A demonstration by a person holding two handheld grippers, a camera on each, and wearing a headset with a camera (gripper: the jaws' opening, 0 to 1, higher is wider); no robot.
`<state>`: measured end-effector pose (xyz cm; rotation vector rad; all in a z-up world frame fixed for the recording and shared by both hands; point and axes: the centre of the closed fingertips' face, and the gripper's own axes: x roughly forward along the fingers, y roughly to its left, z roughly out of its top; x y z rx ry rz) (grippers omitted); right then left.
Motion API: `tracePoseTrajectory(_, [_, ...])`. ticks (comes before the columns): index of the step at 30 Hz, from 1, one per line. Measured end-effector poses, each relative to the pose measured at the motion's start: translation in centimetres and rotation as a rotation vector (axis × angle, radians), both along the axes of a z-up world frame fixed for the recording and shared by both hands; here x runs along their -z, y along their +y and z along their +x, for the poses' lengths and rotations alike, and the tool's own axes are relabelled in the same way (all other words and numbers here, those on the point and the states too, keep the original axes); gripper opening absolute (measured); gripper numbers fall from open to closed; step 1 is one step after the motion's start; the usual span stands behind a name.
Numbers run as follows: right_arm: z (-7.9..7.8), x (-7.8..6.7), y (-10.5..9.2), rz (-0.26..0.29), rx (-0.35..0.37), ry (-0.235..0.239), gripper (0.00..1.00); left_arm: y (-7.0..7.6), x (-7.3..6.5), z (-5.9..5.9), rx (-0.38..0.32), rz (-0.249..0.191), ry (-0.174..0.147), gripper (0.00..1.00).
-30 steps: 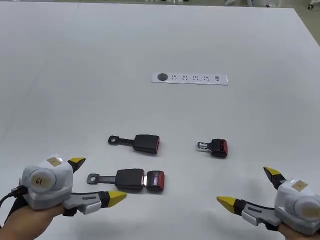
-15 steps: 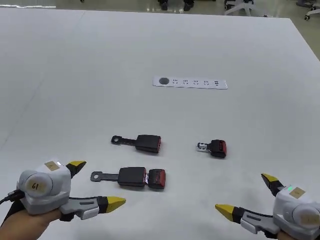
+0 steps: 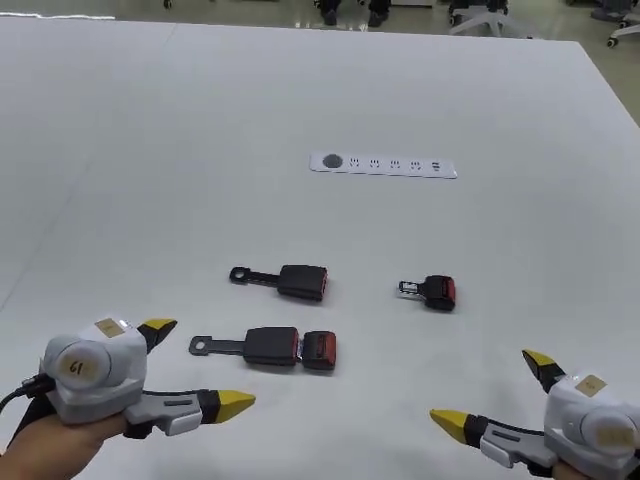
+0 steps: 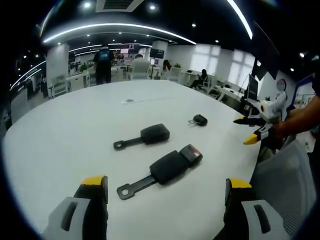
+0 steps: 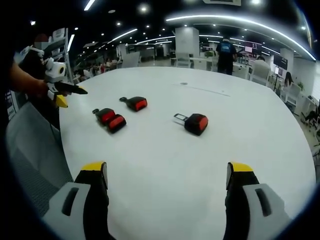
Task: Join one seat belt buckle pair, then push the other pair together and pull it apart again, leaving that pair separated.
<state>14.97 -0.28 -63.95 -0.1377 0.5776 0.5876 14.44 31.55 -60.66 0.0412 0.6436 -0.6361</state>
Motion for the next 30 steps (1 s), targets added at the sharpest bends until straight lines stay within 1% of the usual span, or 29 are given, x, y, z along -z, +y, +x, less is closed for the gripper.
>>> tracePoseTrajectory(2, [-0.1,-0.2,0.1,0.001,0.001,-0.005,1.00,0.2,0.0,0.0,0.000,0.004,-0.003,1.00])
tracePoseTrajectory(4, [-0.1,-0.4,0.0,-0.001,0.003,-0.008,1.00,0.3,0.0,0.1,0.000,0.006,-0.014,1.00])
tracePoseTrajectory(6, [-0.1,-0.5,-0.1,0.002,0.005,-0.010,1.00,0.3,0.0,0.2,-0.003,0.008,-0.008,1.00])
tracePoseTrajectory(10, [-0.1,-0.7,-0.3,0.001,0.014,-0.009,1.00,0.0,-0.3,0.1,-0.005,0.007,-0.016,1.00])
tracePoseTrajectory(12, [0.0,-1.0,-0.3,0.006,0.020,-0.022,1.00,0.0,-0.4,0.1,-0.004,0.003,-0.017,1.00])
tracePoseTrajectory(19, [0.0,-1.4,0.0,0.008,0.010,-0.033,1.00,-0.1,-1.1,0.1,-0.003,-0.006,-0.031,1.00])
tracePoseTrajectory(21, [0.0,-1.8,0.1,-0.002,-0.013,-0.058,1.00,-0.2,-1.4,0.0,0.002,-0.017,-0.040,1.00])
tracePoseTrajectory(24, [0.0,-2.2,0.2,0.006,-0.018,-0.063,1.00,-0.4,-2.3,0.1,0.006,-0.039,-0.085,1.00])
tracePoseTrajectory(25, [0.0,-2.3,0.2,0.005,-0.017,-0.068,1.00,-0.2,-2.1,0.1,0.004,-0.043,-0.089,1.00])
tracePoseTrajectory(27, [0.1,-2.2,-0.1,0.002,-0.014,-0.067,1.00,-0.3,-1.9,0.1,0.003,-0.035,-0.079,1.00])
tracePoseTrajectory(30, [-0.1,-2.4,-0.3,-0.006,-0.016,-0.070,1.00,-0.5,-2.1,-0.1,0.012,-0.029,-0.087,1.00])
